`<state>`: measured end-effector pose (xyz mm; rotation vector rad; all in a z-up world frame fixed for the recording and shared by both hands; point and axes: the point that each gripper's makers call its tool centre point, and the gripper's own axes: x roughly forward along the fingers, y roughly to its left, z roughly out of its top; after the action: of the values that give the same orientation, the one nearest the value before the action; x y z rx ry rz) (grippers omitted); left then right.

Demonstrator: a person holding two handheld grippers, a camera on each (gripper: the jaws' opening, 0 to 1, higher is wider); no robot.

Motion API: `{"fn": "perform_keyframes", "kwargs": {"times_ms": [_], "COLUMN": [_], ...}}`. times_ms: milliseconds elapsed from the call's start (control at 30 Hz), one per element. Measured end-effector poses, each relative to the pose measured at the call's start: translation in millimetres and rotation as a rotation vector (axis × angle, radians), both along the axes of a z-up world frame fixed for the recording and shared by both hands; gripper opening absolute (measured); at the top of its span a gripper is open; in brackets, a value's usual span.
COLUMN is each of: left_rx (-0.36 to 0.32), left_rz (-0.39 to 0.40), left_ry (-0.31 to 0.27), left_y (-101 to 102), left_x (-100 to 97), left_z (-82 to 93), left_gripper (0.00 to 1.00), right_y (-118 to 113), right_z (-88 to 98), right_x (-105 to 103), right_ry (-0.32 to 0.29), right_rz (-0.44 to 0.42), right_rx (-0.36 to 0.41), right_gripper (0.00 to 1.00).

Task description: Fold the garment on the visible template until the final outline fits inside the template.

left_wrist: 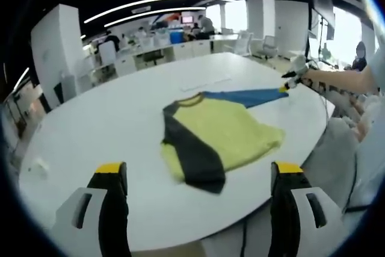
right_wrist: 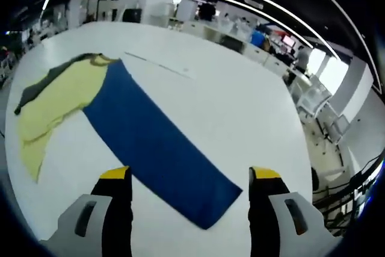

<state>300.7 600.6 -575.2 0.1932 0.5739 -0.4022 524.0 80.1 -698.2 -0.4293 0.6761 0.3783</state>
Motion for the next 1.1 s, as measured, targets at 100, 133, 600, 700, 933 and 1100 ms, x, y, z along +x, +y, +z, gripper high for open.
{"fn": "perform_keyframes", "kwargs": {"times_ms": [100, 133, 600, 700, 933, 1100], "left_rx": [-0.002, -0.003, -0.016, -0.019, -0.014, -0.013], "left_rz": [0.002, 0.001, -0.005, -0.005, -0.002, -0.002], "left_ry": [-0.001, -0.004, -0.013, -0.018, -0.019, -0.020], "left_y": [1, 1, 1, 2, 9, 9], "left_x": [-0.2, -0.2, -0.4, -0.4, -0.4, -1.4], "left_z": [0.2, 0.6, 1.0, 2.4, 2.7, 3.1], "left_gripper": [0.96, 0.96, 0.95, 0.95, 0.95, 0.95], "right_y": [9, 12, 39, 50, 77, 96], "right_z": [4.4, 5.4, 14.8, 18.4, 24.8, 30.0], "right_x": [-1, -2, -9, -17, -34, -47], "right_ry": [-0.010, -0.013, -0.035, -0.043, -0.042, -0.037], "right_rz": [0.006, 0.011, 0.064, 0.075, 0.123, 0.161], "right_rx": [0.024, 0.029, 0.094, 0.111, 0.136, 0.151], "right_gripper": [0.84, 0.86, 0.99, 1.00, 1.00, 1.00]}}
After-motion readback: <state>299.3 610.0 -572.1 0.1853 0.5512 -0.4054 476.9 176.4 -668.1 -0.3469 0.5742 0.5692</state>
